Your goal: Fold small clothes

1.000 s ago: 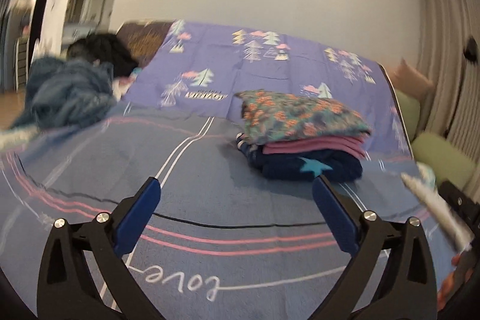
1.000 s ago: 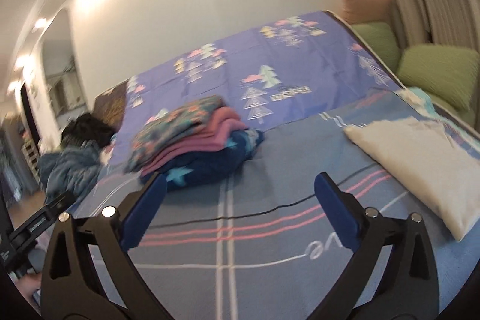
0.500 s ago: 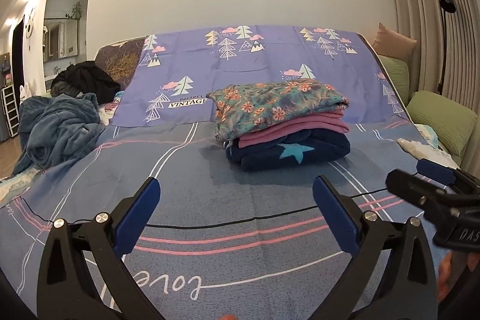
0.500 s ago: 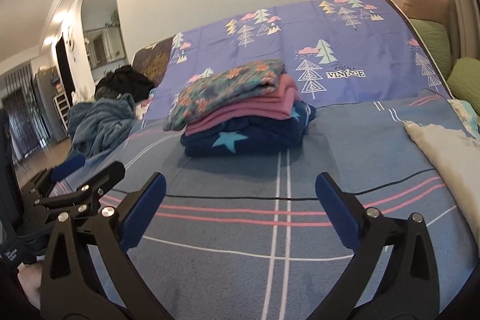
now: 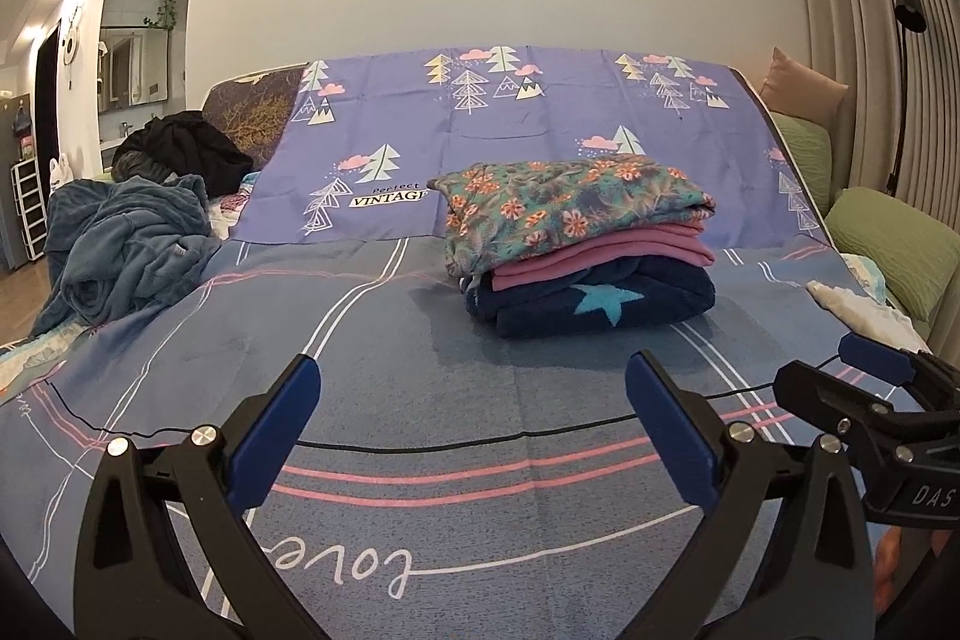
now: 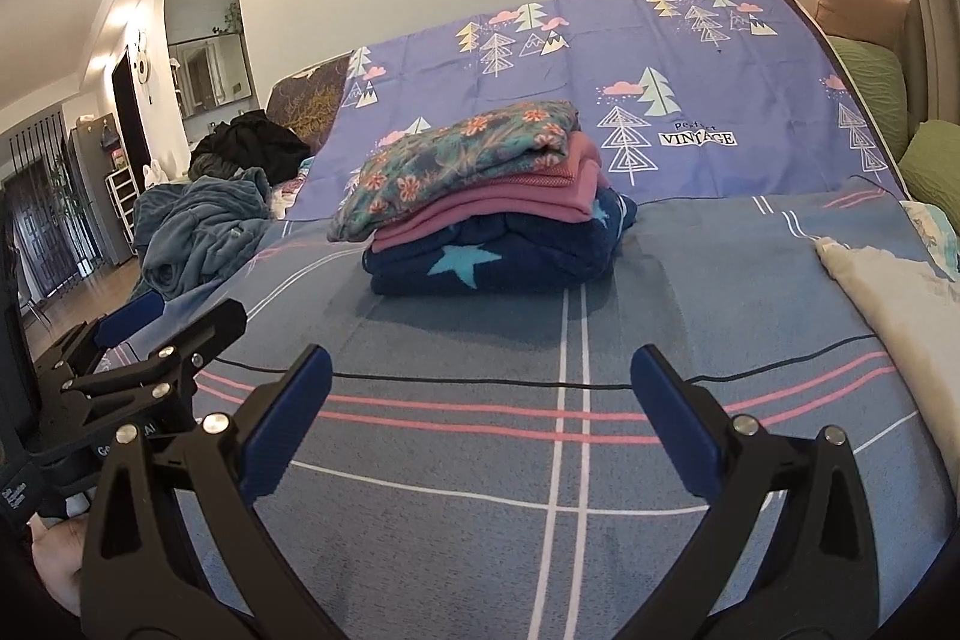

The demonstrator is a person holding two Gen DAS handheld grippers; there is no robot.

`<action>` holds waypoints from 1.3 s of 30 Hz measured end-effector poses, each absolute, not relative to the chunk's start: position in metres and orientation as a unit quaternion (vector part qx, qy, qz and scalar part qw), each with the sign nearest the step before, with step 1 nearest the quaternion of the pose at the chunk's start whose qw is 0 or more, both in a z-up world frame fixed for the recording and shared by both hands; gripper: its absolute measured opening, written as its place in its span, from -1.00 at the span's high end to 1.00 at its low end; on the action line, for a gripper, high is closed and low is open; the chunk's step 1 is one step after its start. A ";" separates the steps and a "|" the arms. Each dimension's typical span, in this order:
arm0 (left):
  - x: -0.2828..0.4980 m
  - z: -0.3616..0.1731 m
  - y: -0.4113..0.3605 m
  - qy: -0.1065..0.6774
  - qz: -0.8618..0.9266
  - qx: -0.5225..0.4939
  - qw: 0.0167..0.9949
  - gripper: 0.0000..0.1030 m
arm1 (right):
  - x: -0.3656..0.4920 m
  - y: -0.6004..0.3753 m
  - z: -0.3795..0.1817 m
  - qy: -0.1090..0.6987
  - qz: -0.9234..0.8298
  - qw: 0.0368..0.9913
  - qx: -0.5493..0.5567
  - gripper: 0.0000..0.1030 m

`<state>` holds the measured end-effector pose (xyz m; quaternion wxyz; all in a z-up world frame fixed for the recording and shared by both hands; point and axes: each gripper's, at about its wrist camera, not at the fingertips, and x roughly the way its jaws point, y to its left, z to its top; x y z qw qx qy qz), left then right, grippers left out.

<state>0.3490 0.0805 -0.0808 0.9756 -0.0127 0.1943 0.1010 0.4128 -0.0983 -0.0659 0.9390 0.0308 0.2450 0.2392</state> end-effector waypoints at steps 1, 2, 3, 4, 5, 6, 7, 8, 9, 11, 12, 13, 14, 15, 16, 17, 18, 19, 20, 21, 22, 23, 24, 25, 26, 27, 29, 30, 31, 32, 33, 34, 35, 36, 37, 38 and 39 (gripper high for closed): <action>0.350 -0.081 0.080 0.195 0.101 -0.012 0.975 -0.97 | 0.413 -0.098 -0.066 0.246 0.239 0.939 0.031 -0.96; 0.350 -0.081 0.080 0.195 0.102 -0.012 0.975 -0.97 | 0.414 -0.098 -0.067 0.248 0.239 0.938 0.030 -0.96; 0.349 -0.081 0.080 0.195 0.103 -0.012 0.975 -0.97 | 0.414 -0.098 -0.067 0.249 0.238 0.938 0.031 -0.96; 0.349 -0.081 0.080 0.195 0.104 -0.013 0.975 -0.97 | 0.415 -0.098 -0.068 0.252 0.237 0.938 0.031 -0.96; 0.349 -0.081 0.081 0.195 0.105 -0.014 0.975 -0.97 | 0.416 -0.098 -0.068 0.253 0.237 0.937 0.031 -0.96; 0.349 -0.081 0.081 0.195 0.105 -0.014 0.975 -0.97 | 0.416 -0.098 -0.068 0.254 0.237 0.937 0.032 -0.96; 0.349 -0.081 0.081 0.194 0.108 -0.014 0.975 -0.97 | 0.417 -0.098 -0.068 0.255 0.236 0.937 0.032 -0.96; 0.349 -0.081 0.081 0.194 0.108 -0.014 0.975 -0.97 | 0.417 -0.098 -0.069 0.255 0.236 0.937 0.031 -0.96; 0.349 -0.081 0.081 0.195 0.108 -0.014 0.975 -0.97 | 0.417 -0.097 -0.069 0.255 0.236 0.937 0.031 -0.96; 0.349 -0.081 0.080 0.196 0.107 -0.011 0.975 -0.97 | 0.417 -0.098 -0.069 0.255 0.236 0.937 0.031 -0.96; 0.348 -0.081 0.079 0.194 0.108 -0.009 0.975 -0.97 | 0.417 -0.098 -0.069 0.255 0.236 0.937 0.031 -0.96; 0.348 -0.080 0.079 0.193 0.109 -0.008 0.975 -0.97 | 0.417 -0.098 -0.069 0.256 0.236 0.937 0.031 -0.96; 0.348 -0.080 0.079 0.192 0.109 -0.007 0.975 -0.97 | 0.417 -0.098 -0.069 0.256 0.236 0.937 0.031 -0.96; 0.348 -0.080 0.079 0.193 0.109 -0.007 0.975 -0.97 | 0.418 -0.097 -0.070 0.257 0.236 0.937 0.031 -0.96; 0.349 -0.081 0.078 0.195 0.109 -0.007 0.975 -0.97 | 0.418 -0.098 -0.070 0.259 0.235 0.936 0.031 -0.96; 0.350 -0.081 0.079 0.196 0.108 -0.007 0.975 -0.97 | 0.419 -0.098 -0.071 0.260 0.235 0.936 0.031 -0.96; 0.350 -0.081 0.079 0.196 0.108 -0.007 0.974 -0.97 | 0.419 -0.098 -0.071 0.260 0.235 0.936 0.032 -0.96; 0.349 -0.081 0.079 0.196 0.109 -0.008 0.975 -0.97 | 0.420 -0.098 -0.071 0.261 0.234 0.936 0.032 -0.96; 0.349 -0.080 0.079 0.195 0.109 -0.008 0.975 -0.97 | 0.420 -0.098 -0.071 0.261 0.234 0.936 0.032 -0.96; 0.349 -0.080 0.079 0.195 0.109 -0.007 0.975 -0.97 | 0.420 -0.098 -0.071 0.261 0.234 0.936 0.032 -0.96; 0.350 -0.081 0.078 0.196 0.108 -0.007 0.975 -0.97 | 0.420 -0.098 -0.071 0.261 0.234 0.936 0.031 -0.96; 0.350 -0.080 0.078 0.197 0.108 -0.005 0.974 -0.97 | 0.420 -0.098 -0.071 0.261 0.234 0.936 0.031 -0.96; 0.350 -0.080 0.077 0.199 0.106 -0.003 0.974 -0.97 | 0.420 -0.098 -0.071 0.262 0.234 0.936 0.031 -0.96; 0.351 -0.081 0.077 0.200 0.104 -0.001 0.974 -0.97 | 0.420 -0.098 -0.071 0.262 0.234 0.936 0.031 -0.96; 0.351 -0.081 0.075 0.200 0.104 0.002 0.974 -0.97 | 0.420 -0.098 -0.071 0.262 0.234 0.936 0.031 -0.96; 0.351 -0.081 0.074 0.200 0.104 0.004 0.974 -0.97 | 0.420 -0.099 -0.071 0.262 0.234 0.936 0.032 -0.96; 0.351 -0.081 0.073 0.201 0.104 0.007 0.974 -0.97 | 0.420 -0.098 -0.071 0.263 0.234 0.936 0.032 -0.96; 0.352 -0.081 0.074 0.202 0.105 0.007 0.974 -0.97 | 0.421 -0.099 -0.071 0.263 0.233 0.935 0.032 -0.96; 0.352 -0.081 0.074 0.203 0.105 0.006 0.974 -0.97 | 0.420 -0.098 -0.072 0.264 0.233 0.935 0.032 -0.96; 0.353 -0.082 0.074 0.204 0.105 0.005 0.973 -0.97 | 0.421 -0.098 -0.072 0.264 0.233 0.935 0.032 -0.96; 0.354 -0.082 0.075 0.206 0.105 0.004 0.973 -0.97 | 0.421 -0.098 -0.073 0.264 0.233 0.935 0.032 -0.96; 0.355 -0.082 0.075 0.207 0.105 0.003 0.973 -0.97 | 0.421 -0.098 -0.072 0.264 0.233 0.935 0.032 -0.96; 0.355 -0.082 0.076 0.208 0.105 0.003 0.972 -0.97 | 0.421 -0.098 -0.073 0.264 0.233 0.935 0.032 -0.96; 0.355 -0.082 0.076 0.209 0.105 0.003 0.972 -0.97 | 0.421 -0.098 -0.072 0.264 0.233 0.935 0.032 -0.96; 0.355 -0.083 0.075 0.209 0.105 0.003 0.972 -0.97 | 0.421 -0.098 -0.072 0.264 0.233 0.935 0.032 -0.96; 0.355 -0.083 0.075 0.209 0.105 0.005 0.972 -0.97 | 0.421 -0.098 -0.073 0.265 0.233 0.935 0.032 -0.96; 0.355 -0.083 0.074 0.209 0.105 0.006 0.972 -0.97 | 0.421 -0.099 -0.073 0.265 0.232 0.935 0.032 -0.96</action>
